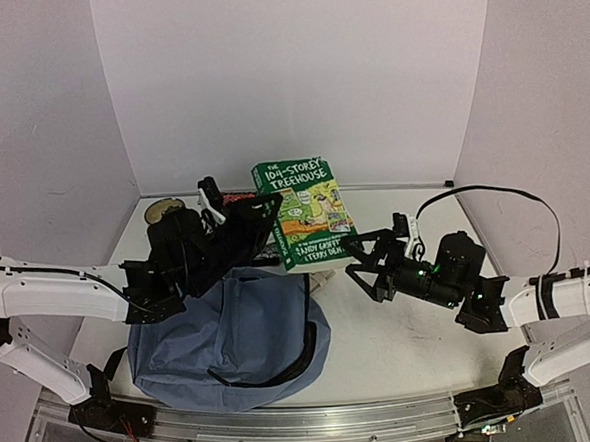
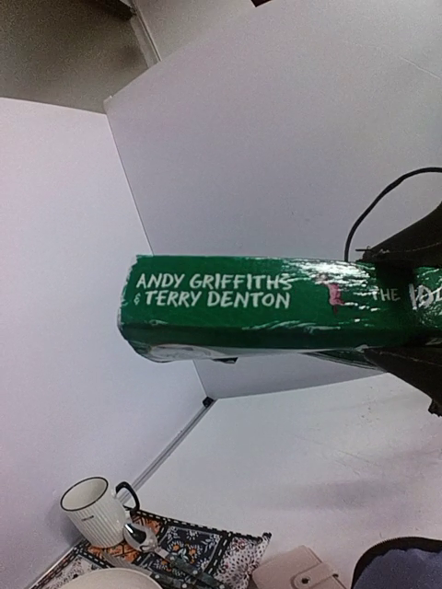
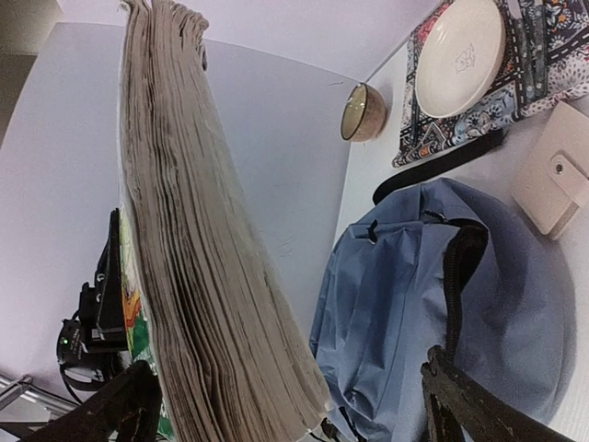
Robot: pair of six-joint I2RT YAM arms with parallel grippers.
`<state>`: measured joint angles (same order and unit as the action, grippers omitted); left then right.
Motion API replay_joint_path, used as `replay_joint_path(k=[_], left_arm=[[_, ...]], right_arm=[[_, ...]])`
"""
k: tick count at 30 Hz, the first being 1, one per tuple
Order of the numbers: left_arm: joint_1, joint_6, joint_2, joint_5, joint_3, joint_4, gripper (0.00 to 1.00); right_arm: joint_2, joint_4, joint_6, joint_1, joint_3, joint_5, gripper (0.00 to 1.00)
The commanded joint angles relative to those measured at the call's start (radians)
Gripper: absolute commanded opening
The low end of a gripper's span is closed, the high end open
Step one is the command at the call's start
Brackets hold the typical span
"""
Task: Pack the student bag
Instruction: Pass from the left arm to the right
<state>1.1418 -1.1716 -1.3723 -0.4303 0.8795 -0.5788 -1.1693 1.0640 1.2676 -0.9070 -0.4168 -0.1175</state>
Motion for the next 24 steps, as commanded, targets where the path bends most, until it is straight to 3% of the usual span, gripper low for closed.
replay_joint_path(k=[1, 9, 24], left_arm=[[-0.006, -0.024, 0.003, -0.015, 0.039, -0.211, 0.00], [-0.005, -0.083, -0.031, -0.007, 0.012, -0.296, 0.00], [-0.005, -0.186, -0.033, -0.015, -0.110, -0.400, 0.00]], right_arm=[[-0.041, 0.221, 0.034, -0.009, -0.026, -0.018, 0.98], [-0.128, 0.412, 0.038, -0.011, -0.082, -0.070, 0.98], [-0.132, 0.576, -0.047, -0.013, -0.106, -0.087, 0.66]])
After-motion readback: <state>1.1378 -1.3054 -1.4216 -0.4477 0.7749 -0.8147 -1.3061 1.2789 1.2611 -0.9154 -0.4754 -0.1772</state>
